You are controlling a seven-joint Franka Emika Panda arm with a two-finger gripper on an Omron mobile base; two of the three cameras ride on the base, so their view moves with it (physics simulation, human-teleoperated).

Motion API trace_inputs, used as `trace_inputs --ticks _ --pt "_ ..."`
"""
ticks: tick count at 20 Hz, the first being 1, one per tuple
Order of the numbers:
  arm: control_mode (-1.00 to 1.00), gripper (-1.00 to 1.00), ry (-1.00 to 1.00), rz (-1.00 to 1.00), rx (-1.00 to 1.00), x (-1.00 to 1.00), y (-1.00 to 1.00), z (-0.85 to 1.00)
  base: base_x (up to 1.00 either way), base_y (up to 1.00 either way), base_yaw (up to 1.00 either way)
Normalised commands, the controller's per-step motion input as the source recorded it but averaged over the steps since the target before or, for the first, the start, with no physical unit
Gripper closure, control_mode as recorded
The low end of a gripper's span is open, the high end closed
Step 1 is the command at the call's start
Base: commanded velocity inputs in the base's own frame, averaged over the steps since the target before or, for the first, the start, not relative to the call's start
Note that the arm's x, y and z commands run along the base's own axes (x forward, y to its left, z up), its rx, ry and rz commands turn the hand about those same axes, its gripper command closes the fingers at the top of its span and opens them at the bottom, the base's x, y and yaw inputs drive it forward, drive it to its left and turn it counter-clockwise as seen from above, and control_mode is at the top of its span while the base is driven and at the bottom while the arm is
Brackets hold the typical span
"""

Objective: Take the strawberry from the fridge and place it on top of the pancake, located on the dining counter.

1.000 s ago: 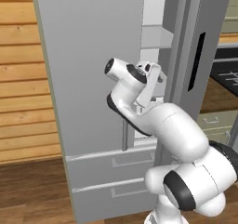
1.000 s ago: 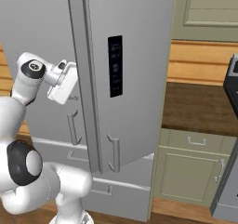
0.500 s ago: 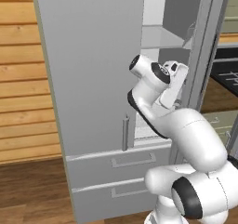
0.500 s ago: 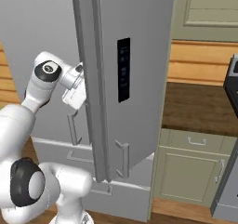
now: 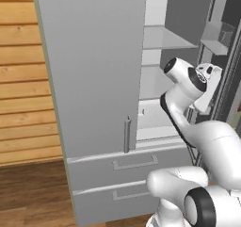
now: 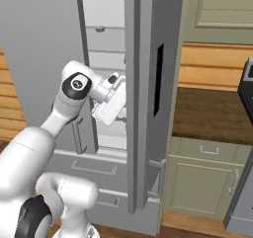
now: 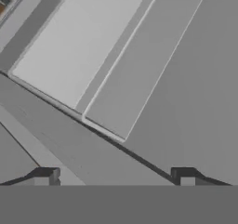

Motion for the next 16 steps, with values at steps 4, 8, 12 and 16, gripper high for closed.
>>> trace_inputs --ticks 4,8,12,16 --pt "-1.00 -1.00 0.00 -0.01 0.00 -0.04 -0.91 0.00 0.00 0.00 0.00" --pt "-1.00 -1.00 0.00 -0.02 0.00 -0.03 -0.73 0.00 0.00 0.00 0.00" --pt "-1.00 -1.00 -0.03 -0.01 0.00 -0.07 -0.30 0.00 0.00 0.00 0.00" --pt "-1.00 -1.00 -0.09 0.00 -0.01 -0.04 0.63 0.01 0.00 0.00 0.00"
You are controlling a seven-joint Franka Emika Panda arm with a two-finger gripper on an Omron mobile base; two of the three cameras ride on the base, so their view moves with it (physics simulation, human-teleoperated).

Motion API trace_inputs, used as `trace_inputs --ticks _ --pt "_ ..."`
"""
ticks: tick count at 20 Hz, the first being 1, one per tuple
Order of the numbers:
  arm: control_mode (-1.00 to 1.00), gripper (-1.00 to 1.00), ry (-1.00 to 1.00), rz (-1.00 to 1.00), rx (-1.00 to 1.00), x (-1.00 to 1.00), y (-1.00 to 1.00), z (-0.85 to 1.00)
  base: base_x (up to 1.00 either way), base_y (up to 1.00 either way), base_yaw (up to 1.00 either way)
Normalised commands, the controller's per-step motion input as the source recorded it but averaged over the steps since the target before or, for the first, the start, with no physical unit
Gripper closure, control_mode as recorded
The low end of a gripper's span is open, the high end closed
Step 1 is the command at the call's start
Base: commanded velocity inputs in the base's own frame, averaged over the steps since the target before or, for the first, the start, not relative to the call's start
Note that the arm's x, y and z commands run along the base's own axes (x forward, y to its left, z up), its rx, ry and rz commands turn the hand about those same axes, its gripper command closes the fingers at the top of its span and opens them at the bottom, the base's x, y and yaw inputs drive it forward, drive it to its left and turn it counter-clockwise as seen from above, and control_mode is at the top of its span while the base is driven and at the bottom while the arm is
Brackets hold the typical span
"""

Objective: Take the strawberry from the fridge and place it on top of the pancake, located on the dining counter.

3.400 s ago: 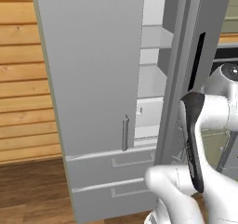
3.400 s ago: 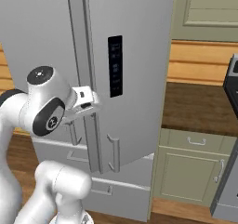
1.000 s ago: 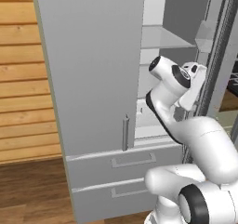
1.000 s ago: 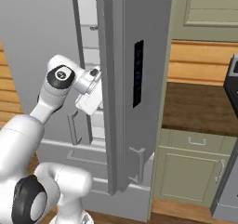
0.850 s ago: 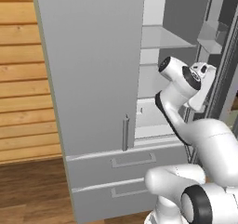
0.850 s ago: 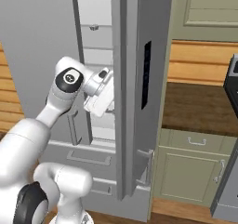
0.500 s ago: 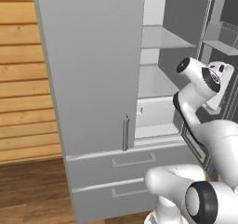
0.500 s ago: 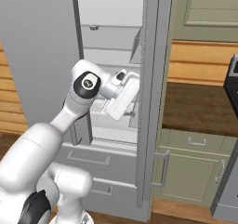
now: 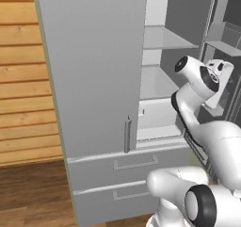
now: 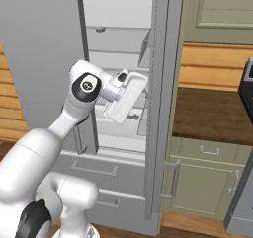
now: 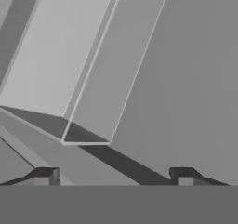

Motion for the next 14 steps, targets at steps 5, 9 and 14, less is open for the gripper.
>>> trace_inputs --ticks 5,9,14 --pt "-1.00 -1.00 -0.17 0.00 0.07 -0.16 0.99 0.00 0.00 0.00 0.00" --pt "-1.00 -1.00 -0.30 -0.02 0.37 0.18 1.00 -0.53 0.00 0.00 0.00" --pt "-1.00 -1.00 -0.20 -0.13 0.79 0.49 0.94 -0.92 0.00 0.00 0.00"
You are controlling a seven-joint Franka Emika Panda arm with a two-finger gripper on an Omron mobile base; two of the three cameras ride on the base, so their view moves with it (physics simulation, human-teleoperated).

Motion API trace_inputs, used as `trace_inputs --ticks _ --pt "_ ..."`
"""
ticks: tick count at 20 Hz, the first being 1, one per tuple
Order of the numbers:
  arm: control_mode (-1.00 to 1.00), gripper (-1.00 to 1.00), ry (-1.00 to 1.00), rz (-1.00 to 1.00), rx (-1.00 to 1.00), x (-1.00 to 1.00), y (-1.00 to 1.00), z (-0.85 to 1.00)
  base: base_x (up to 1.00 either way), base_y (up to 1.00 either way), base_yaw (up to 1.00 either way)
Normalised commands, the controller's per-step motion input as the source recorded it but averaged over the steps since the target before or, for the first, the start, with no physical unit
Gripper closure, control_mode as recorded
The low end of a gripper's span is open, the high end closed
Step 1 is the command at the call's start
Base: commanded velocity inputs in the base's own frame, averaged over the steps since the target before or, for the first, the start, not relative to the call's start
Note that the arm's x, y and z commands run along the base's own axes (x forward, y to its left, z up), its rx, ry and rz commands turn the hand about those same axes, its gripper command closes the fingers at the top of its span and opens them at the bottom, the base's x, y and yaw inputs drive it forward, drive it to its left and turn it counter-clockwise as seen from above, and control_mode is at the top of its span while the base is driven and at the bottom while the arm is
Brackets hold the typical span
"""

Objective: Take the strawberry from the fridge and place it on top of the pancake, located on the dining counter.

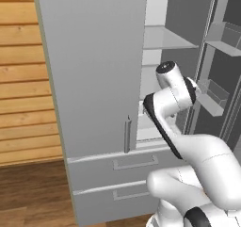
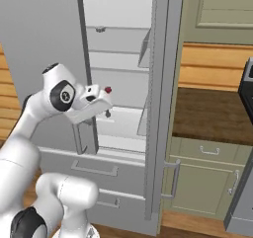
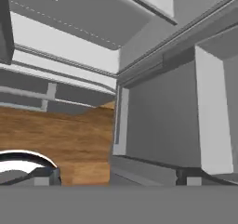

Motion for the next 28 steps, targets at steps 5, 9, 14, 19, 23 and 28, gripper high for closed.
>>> trace_inputs --ticks 5,9,14,19,23,28 --pt "-1.00 -1.00 -0.24 -0.23 0.88 0.20 0.73 -0.99 0.00 0.00 0.00" --pt "-1.00 -1.00 -0.29 -0.20 0.40 0.27 0.96 -0.50 0.00 0.00 0.00" --pt "-1.00 -1.00 -0.19 0.03 -0.16 0.62 0.69 0.27 0.00 0.00 0.00" --pt "-1.00 -1.00 0.05 0.08 -0.11 0.83 0.43 -0.15 0.00 0.00 0.00" --pt "-1.00 -1.00 -0.03 0.00 0.00 0.23 0.00 -0.42 0.00 0.00 0.00" --pt "-1.00 -1.00 0.00 0.00 0.00 0.24 0.00 -0.29 0.00 0.00 0.00"
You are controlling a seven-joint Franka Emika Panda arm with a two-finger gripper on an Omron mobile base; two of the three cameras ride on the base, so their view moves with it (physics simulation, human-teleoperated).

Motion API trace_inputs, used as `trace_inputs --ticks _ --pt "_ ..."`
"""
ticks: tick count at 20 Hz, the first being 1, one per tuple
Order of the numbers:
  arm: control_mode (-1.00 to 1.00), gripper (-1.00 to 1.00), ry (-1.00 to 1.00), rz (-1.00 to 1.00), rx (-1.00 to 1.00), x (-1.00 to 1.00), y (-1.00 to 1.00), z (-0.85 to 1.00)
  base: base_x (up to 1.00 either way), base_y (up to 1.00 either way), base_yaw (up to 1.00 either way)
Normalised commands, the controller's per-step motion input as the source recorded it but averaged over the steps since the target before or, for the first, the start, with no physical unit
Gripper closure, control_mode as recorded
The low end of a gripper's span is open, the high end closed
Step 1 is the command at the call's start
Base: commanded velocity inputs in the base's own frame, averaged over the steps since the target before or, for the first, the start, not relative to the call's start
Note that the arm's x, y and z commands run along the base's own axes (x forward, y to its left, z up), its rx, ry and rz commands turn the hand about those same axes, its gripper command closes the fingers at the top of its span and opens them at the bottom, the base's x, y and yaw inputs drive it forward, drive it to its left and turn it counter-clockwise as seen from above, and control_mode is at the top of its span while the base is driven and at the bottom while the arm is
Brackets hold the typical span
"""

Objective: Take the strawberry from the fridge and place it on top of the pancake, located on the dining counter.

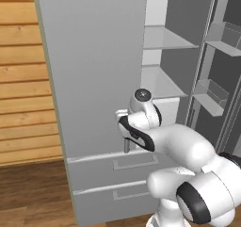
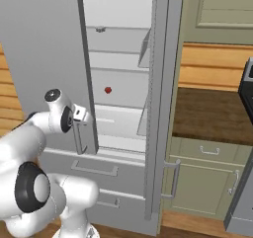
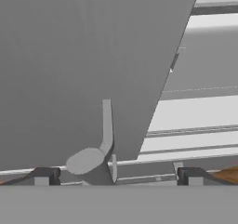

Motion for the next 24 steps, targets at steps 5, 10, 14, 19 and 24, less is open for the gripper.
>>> trace_inputs --ticks 5,10,14,19,24 --pt "-1.00 -1.00 0.00 0.00 0.00 0.33 0.00 -0.02 0.00 0.00 0.00" --pt "-1.00 -1.00 0.04 0.00 0.00 0.16 0.07 -0.10 0.00 0.00 0.00" --pt "-1.00 -1.00 0.09 0.00 0.00 0.02 0.00 -0.34 0.00 0.00 0.00" --pt "-1.00 -1.00 0.02 0.00 0.00 0.12 0.03 -0.29 0.00 0.00 0.00" --pt "-1.00 -1.00 0.00 -0.02 0.00 -0.08 0.00 -0.29 0.00 0.00 0.00"
